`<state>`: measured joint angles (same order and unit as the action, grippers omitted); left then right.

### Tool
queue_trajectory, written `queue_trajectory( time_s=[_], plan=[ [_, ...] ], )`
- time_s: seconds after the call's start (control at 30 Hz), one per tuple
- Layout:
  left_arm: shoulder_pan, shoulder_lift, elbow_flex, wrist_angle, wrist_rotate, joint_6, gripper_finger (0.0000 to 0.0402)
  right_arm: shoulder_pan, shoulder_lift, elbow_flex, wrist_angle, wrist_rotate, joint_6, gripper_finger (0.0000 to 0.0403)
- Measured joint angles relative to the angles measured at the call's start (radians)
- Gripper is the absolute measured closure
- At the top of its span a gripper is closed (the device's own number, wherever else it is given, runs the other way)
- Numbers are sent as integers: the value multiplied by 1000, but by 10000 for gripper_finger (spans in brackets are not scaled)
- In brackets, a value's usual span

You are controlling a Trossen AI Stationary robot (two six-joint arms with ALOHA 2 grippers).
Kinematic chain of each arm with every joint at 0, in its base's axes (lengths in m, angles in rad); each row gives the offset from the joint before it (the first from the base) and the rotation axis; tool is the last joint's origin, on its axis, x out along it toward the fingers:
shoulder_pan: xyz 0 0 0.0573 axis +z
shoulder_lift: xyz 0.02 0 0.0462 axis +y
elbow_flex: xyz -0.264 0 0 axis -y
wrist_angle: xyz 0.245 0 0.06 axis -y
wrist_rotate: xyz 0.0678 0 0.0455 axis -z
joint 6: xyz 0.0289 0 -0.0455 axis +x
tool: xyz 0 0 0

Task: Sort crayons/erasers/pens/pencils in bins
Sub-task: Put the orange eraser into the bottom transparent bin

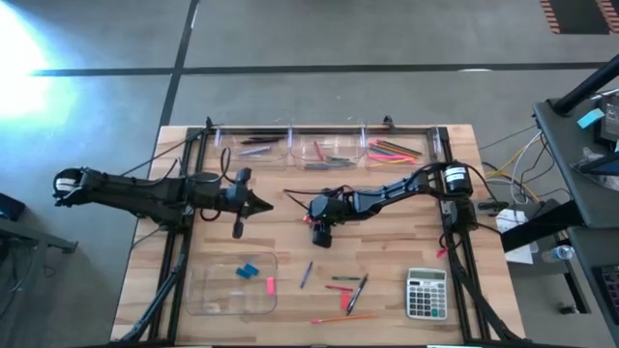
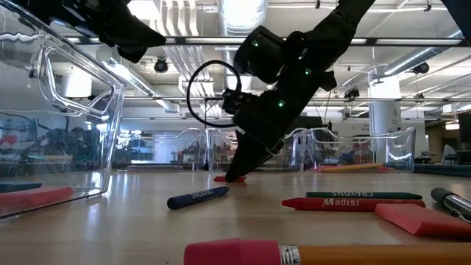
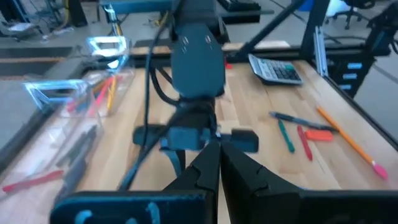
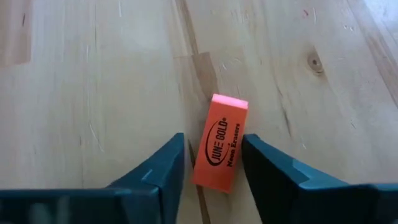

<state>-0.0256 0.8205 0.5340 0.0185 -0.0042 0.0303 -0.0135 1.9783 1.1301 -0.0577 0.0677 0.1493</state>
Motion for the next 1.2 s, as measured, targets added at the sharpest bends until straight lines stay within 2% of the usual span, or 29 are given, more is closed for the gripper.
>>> queue_trajectory(
  time_s=[0.17, 0.37, 0.53, 0.67, 1.2],
  plan=[
    [-4, 27, -23, 27, 3, 1, 394, 0, 2, -1, -5, 1, -1, 303],
    [-4, 46, -23, 37, 2, 1, 338, 0, -23, -1, -12, 6, -5, 356],
    [-3, 46, -23, 45, 2, 1, 289, 0, -57, 3, -21, 5, -3, 354],
    [-3, 46, -23, 51, -2, 1, 268, -1, -92, -2, -45, 14, -3, 352],
    [-3, 49, -33, 51, -2, 0, 265, 1, -172, -3, -132, 18, 15, 351]
  ],
)
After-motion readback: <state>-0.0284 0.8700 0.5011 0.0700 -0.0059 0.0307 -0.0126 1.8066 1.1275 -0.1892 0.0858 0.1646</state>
